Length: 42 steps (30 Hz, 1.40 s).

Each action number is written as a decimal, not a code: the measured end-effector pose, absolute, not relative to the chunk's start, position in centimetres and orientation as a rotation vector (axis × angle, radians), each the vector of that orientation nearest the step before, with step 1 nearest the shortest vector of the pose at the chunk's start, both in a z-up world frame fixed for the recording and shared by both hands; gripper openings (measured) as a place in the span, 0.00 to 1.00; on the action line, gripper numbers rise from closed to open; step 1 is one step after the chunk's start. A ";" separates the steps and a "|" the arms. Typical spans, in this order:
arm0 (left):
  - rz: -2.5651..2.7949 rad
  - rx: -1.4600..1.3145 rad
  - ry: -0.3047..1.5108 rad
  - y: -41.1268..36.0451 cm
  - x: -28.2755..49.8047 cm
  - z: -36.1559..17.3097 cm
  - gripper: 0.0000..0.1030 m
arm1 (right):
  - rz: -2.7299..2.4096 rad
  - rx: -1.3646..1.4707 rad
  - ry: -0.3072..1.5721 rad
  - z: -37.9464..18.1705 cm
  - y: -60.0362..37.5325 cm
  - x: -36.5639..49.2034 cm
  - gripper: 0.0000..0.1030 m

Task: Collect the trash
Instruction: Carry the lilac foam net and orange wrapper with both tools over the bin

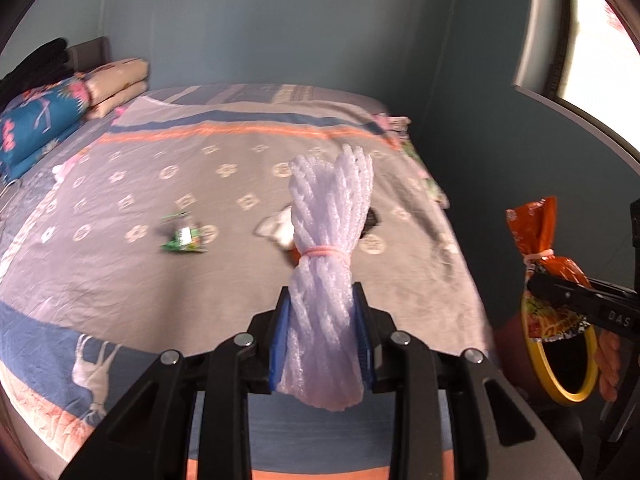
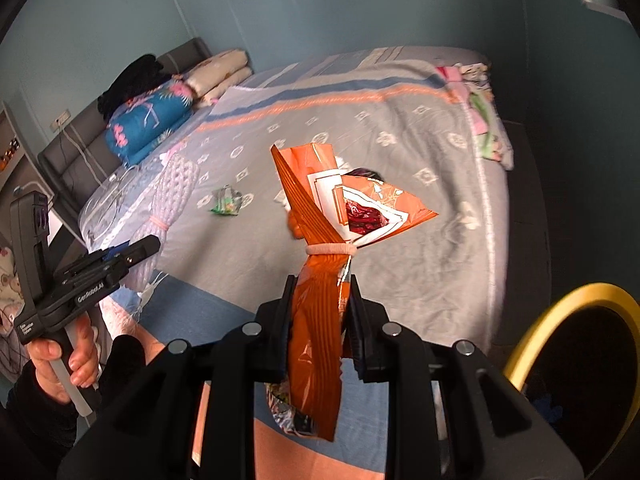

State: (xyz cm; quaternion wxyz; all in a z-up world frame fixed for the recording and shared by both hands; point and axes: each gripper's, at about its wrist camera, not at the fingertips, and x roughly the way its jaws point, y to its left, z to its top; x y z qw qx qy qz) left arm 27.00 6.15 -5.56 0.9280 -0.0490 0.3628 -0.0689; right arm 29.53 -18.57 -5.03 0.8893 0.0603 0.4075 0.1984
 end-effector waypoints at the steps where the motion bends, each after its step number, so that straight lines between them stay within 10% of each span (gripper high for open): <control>1: -0.155 -0.094 0.741 5.2 27.0 -5.4 0.27 | 0.397 0.134 0.837 -4.6 -19.6 29.2 0.22; 42: -0.587 -0.029 0.856 -22.9 27.2 -8.1 0.27 | 0.022 0.345 0.809 -6.6 -45.7 22.5 0.23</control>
